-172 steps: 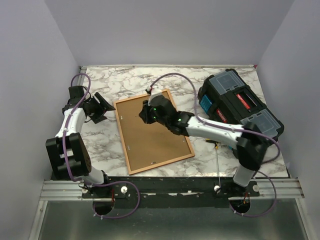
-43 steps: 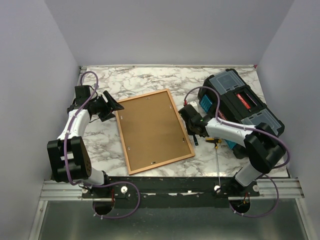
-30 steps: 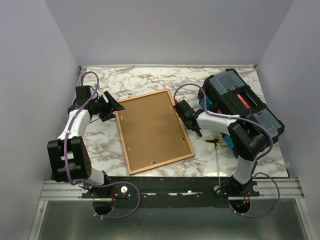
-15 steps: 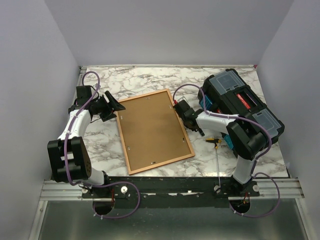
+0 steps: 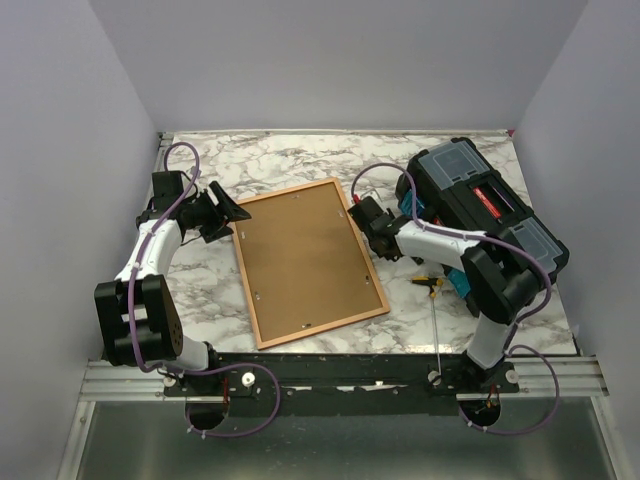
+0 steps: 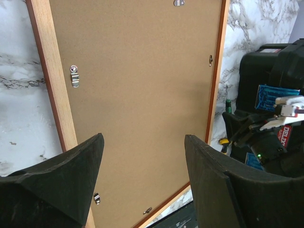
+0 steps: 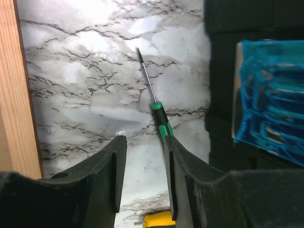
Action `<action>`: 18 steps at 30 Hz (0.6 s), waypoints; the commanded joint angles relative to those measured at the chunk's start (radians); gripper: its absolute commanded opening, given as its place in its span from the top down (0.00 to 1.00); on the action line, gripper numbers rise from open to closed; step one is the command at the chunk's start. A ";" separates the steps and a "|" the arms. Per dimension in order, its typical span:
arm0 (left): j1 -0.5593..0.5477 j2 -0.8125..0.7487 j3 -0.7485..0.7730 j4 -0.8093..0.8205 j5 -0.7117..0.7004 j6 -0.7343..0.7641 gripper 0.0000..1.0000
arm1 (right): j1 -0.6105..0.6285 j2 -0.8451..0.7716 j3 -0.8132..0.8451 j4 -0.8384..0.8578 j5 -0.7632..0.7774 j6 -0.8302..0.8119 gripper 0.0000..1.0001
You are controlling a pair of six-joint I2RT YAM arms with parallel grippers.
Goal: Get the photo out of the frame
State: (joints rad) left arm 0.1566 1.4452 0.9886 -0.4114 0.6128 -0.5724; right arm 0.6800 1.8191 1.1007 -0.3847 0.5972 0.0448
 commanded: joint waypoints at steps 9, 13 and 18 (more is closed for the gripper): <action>-0.002 -0.024 -0.005 0.013 0.016 0.015 0.29 | 0.083 -0.139 0.080 -0.158 -0.003 0.180 0.45; -0.003 -0.025 -0.006 0.013 0.014 0.017 0.28 | 0.123 -0.199 0.070 -0.146 -0.098 0.281 0.43; -0.002 -0.028 -0.009 0.014 0.013 0.020 0.28 | 0.198 -0.324 -0.036 0.036 -0.327 0.351 0.35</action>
State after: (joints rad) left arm 0.1566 1.4452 0.9886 -0.4110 0.6128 -0.5720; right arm 0.8181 1.5997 1.1419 -0.4797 0.4690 0.3008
